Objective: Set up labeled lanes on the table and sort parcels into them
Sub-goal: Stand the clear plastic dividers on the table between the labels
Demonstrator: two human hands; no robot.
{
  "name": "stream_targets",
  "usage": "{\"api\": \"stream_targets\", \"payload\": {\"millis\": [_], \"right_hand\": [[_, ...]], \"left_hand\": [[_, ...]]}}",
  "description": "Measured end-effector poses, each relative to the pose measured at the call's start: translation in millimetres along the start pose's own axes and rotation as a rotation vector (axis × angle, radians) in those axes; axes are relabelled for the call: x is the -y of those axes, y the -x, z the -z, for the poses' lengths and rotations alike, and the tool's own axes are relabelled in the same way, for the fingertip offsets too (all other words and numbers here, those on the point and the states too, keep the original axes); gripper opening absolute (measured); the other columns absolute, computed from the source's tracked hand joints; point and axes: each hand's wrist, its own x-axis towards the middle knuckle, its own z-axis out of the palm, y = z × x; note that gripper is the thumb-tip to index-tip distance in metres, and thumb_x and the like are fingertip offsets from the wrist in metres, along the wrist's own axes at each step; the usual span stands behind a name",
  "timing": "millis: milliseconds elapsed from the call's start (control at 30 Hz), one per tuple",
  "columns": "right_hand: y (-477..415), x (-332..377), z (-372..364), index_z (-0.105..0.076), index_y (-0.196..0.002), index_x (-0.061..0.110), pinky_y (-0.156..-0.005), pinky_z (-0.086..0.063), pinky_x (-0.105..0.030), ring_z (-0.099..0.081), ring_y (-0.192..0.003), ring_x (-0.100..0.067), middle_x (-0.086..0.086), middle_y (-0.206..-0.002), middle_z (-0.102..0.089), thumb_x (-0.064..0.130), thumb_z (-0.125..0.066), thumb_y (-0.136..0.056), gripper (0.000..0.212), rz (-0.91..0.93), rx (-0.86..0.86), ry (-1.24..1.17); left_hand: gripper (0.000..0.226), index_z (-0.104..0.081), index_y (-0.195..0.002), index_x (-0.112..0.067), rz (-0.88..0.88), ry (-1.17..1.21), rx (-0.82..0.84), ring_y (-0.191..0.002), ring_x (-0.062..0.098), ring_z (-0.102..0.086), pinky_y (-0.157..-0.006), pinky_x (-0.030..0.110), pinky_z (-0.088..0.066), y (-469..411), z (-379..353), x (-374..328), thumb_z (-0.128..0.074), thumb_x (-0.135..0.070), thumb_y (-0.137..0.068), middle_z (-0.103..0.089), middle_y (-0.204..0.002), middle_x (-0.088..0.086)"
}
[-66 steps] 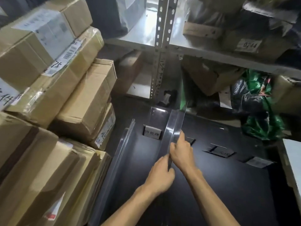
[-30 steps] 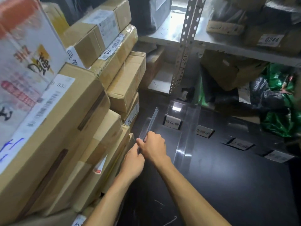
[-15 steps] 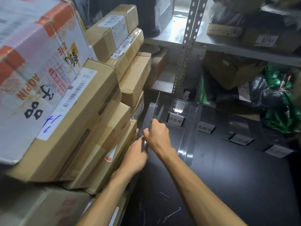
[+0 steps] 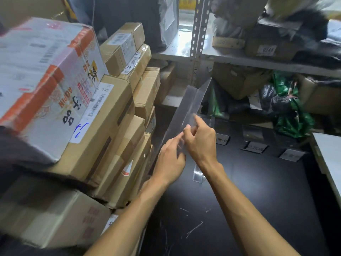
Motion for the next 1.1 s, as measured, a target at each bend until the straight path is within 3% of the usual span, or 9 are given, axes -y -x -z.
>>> {"api": "stream_targets", "payload": {"millis": [67,200,333,467,633,833,933,1033,1100], "right_hand": [[9,-8,12,-0.065,-0.114,-0.003,-0.069,-0.055,-0.045,-0.058,-0.056,-0.027,0.002,-0.053,-0.054,0.013,-0.057,-0.095,0.026,-0.020,-0.027,0.026],[28,-16,38,-0.066,-0.125,0.004,-0.070,-0.054,-0.039,-0.055,-0.055,-0.020,0.008,-0.052,-0.051,0.012,-0.057,-0.096,0.031,-0.049,-0.063,0.092],[43,-25,51,-0.067,-0.126,0.005,-0.070,-0.057,-0.038,-0.058,-0.055,-0.016,0.001,-0.056,-0.058,0.013,-0.057,-0.097,0.032,-0.098,-0.019,0.147],[61,-45,48,-0.063,-0.084,0.009,-0.055,-0.038,-0.032,-0.042,-0.045,-0.013,0.002,-0.049,-0.051,0.012,-0.056,-0.094,0.013,-0.187,0.054,0.195],[85,-66,38,-0.066,-0.108,-0.005,-0.062,-0.050,-0.041,-0.058,-0.058,-0.032,-0.012,-0.056,-0.060,0.010,-0.055,-0.094,0.024,-0.276,0.177,0.214],[97,-84,31,-0.058,-0.077,0.004,-0.063,-0.050,-0.042,-0.058,-0.062,-0.031,-0.010,-0.060,-0.061,0.014,-0.055,-0.091,0.018,-0.362,0.284,0.242],[98,-91,30,-0.052,-0.072,0.007,-0.063,-0.046,-0.039,-0.060,-0.067,-0.032,-0.010,-0.064,-0.065,0.014,-0.054,-0.091,0.020,-0.394,0.327,0.265],[98,-96,27,-0.063,-0.091,0.012,-0.071,-0.048,-0.037,-0.065,-0.082,-0.034,-0.009,-0.079,-0.072,0.019,-0.055,-0.093,0.011,-0.424,0.408,0.277],[99,-99,26,-0.064,-0.125,0.012,-0.080,-0.050,-0.037,-0.066,-0.097,-0.035,-0.013,-0.098,-0.075,0.023,-0.055,-0.095,0.033,-0.448,0.457,0.299]], "left_hand": [[0.066,-0.042,-0.153,-0.029,-0.007,-0.011,0.062,-0.135,0.015,-0.049,-0.116,0.039,-0.041,8,-8,-5,-0.054,-0.003,-0.095,-0.053,-0.145,-0.003],[0.069,-0.033,-0.157,-0.031,-0.035,-0.016,0.186,-0.141,0.016,-0.043,-0.118,0.041,-0.039,24,-25,-15,-0.056,-0.007,-0.097,-0.046,-0.153,-0.004],[0.065,-0.031,-0.156,-0.034,-0.034,0.013,0.294,-0.134,0.019,-0.050,-0.113,0.044,-0.045,39,-38,-16,-0.056,-0.014,-0.099,-0.047,-0.152,-0.006],[0.061,-0.035,-0.150,-0.036,0.018,0.031,0.379,-0.130,0.016,-0.052,-0.108,0.036,-0.045,53,-50,-1,-0.054,-0.014,-0.097,-0.048,-0.149,-0.007],[0.068,-0.028,-0.155,-0.030,0.098,-0.031,0.488,-0.133,0.018,-0.050,-0.110,0.038,-0.043,67,-61,21,-0.053,-0.016,-0.093,-0.045,-0.152,-0.003],[0.063,-0.030,-0.152,-0.029,0.131,-0.073,0.554,-0.123,0.020,-0.054,-0.104,0.035,-0.045,72,-70,34,-0.053,-0.020,-0.094,-0.048,-0.146,-0.004],[0.059,-0.033,-0.150,-0.026,0.142,-0.104,0.567,-0.118,0.024,-0.058,-0.100,0.035,-0.046,70,-76,36,-0.053,-0.021,-0.095,-0.049,-0.144,-0.003],[0.053,-0.038,-0.145,-0.023,0.182,-0.128,0.591,-0.115,0.024,-0.059,-0.095,0.033,-0.046,65,-84,41,-0.053,-0.022,-0.095,-0.054,-0.140,-0.002],[0.053,-0.039,-0.146,-0.022,0.204,-0.142,0.621,-0.115,0.024,-0.060,-0.093,0.033,-0.046,63,-89,46,-0.051,-0.024,-0.094,-0.057,-0.139,-0.001]]}}
